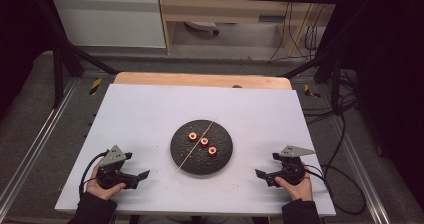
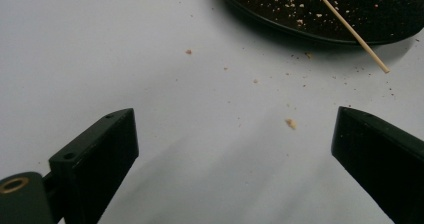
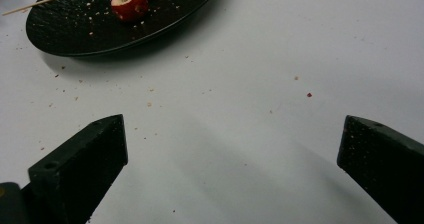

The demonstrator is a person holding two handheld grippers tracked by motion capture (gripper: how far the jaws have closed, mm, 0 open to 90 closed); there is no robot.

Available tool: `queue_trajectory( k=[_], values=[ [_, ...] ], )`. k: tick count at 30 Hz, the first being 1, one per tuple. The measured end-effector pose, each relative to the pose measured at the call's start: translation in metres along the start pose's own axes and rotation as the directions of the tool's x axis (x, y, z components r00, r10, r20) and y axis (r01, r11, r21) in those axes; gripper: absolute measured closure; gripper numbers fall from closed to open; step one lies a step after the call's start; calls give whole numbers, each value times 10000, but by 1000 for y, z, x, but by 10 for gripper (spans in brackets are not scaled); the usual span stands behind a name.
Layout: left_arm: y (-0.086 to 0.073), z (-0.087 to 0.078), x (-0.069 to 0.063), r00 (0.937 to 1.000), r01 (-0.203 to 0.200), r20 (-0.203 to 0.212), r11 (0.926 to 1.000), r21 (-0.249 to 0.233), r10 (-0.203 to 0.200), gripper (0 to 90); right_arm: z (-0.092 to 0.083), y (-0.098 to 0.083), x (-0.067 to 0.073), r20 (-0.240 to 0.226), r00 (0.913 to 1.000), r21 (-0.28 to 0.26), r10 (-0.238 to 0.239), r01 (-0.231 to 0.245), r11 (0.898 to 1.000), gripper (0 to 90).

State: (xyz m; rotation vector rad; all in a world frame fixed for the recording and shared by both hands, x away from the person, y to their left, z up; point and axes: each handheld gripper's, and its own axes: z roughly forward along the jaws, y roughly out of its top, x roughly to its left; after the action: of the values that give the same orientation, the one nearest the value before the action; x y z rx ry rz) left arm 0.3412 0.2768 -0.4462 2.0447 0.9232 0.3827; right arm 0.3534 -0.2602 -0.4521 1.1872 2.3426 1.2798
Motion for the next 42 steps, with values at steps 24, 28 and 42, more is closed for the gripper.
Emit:
queue_trajectory(
  k=[24,28,42],
  values=[
    [9,7,-8,9999,68,111,9999,83,-69,44,-3,0,-2,-45,10000,-85,54,-55,9999,5],
    [13,10,-10,9999,85,134,9999,128,-87,45,-3,0,-2,-36,10000,-68,-28,28,10000,5],
    [29,15,-24,9999,-122,82,9994,310,119,46,-3,0,-2,-30,10000,-1,6,-6,10000,5]
  ],
)
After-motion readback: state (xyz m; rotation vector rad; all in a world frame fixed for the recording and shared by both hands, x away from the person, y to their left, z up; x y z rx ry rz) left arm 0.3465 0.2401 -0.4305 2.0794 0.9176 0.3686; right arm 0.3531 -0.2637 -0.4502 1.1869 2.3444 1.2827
